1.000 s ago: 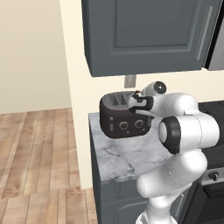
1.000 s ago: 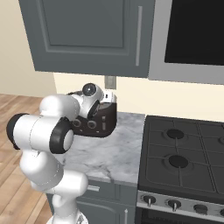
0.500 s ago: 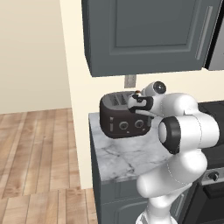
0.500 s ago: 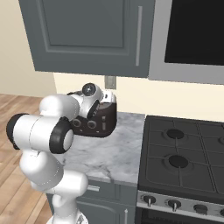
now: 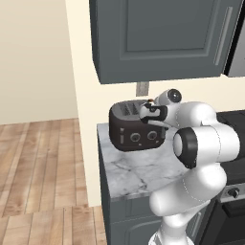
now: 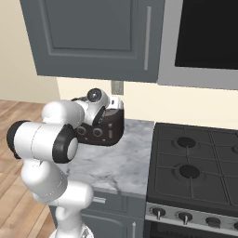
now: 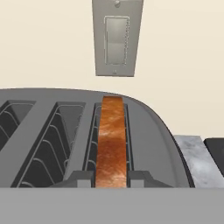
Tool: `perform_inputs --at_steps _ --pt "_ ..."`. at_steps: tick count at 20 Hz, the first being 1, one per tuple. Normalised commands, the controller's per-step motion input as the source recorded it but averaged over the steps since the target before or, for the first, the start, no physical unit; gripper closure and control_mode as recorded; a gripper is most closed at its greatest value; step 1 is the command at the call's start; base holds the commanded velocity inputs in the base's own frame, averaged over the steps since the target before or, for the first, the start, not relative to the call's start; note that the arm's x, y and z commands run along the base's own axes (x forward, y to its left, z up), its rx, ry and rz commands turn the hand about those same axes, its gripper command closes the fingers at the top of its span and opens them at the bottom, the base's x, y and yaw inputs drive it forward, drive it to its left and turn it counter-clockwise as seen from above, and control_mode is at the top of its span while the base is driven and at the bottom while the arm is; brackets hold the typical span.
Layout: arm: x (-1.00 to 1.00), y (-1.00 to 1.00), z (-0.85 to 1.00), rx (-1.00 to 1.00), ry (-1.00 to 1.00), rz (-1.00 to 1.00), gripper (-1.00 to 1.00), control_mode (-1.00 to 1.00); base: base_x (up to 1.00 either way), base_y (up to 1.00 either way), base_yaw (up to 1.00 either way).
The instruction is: Start the toaster. Once the lever pops up, take the bread to the plate on the dining counter.
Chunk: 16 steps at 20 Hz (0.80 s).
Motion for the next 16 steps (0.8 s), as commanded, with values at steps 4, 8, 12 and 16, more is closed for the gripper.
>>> perform_inputs --at_steps 4,8,12,16 --pt "0.00 0.00 0.00 0.00 0.00 0.00 1.00 -1.00 0.00 0.00 0.00" --pt "0.00 0.00 0.00 0.00 0.00 0.00 1.00 -1.00 0.00 0.00 0.00" --pt "0.00 0.00 0.00 0.00 0.00 0.00 1.00 -1.00 0.00 0.00 0.00" --pt "0.00 0.00 0.00 0.00 0.00 0.00 1.00 -1.00 0.00 0.00 0.00"
